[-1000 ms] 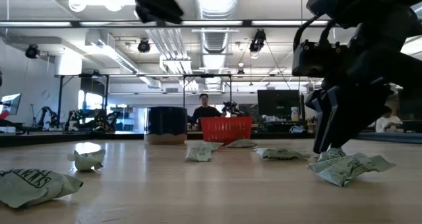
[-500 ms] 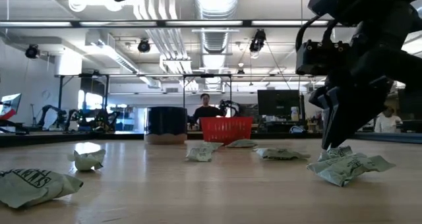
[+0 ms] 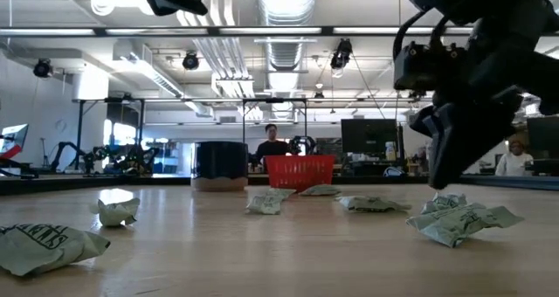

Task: Pick and place Stevia / Truvia into bins
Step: Put the stevia packet into the basket

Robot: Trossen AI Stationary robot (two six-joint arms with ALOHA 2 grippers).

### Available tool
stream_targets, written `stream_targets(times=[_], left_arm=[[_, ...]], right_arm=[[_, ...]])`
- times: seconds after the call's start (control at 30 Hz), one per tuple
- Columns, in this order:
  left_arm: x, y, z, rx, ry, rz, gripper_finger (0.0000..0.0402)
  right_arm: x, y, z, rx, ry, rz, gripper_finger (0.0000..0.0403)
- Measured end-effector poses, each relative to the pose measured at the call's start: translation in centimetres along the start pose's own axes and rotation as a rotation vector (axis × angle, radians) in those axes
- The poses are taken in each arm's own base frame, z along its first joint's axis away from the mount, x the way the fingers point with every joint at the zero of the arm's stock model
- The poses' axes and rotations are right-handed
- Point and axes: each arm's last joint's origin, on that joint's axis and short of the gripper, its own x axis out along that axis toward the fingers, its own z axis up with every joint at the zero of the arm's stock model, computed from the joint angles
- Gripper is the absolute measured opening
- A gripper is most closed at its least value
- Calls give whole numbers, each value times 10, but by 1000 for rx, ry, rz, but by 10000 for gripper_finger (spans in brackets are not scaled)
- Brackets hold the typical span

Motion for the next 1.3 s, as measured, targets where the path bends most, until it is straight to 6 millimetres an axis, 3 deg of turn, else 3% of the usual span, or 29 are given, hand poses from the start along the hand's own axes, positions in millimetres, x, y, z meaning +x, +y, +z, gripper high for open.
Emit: stream_targets(times=[0.17, 0.5, 0.7, 0.83, 1.13, 1.3], left_arm=[[6, -1, 0, 3, 16, 3, 130], [6, -1, -1, 3, 18, 3, 130], [7, -1, -2, 3, 22, 4, 130], [8, -1, -3, 3, 27, 5, 130], [8, -1, -3, 4, 26, 5, 130], [8, -1, -3, 4, 26, 5, 130]], right_arm=[[1, 2, -1, -55, 20, 58, 57], [8, 0, -3, -95, 35, 22, 191], [19, -1, -7, -74, 71, -8, 224], [21, -2, -8, -46, 78, -22, 196], [18, -2, -7, -47, 61, -29, 24], [10, -3, -6, -45, 39, -38, 15]])
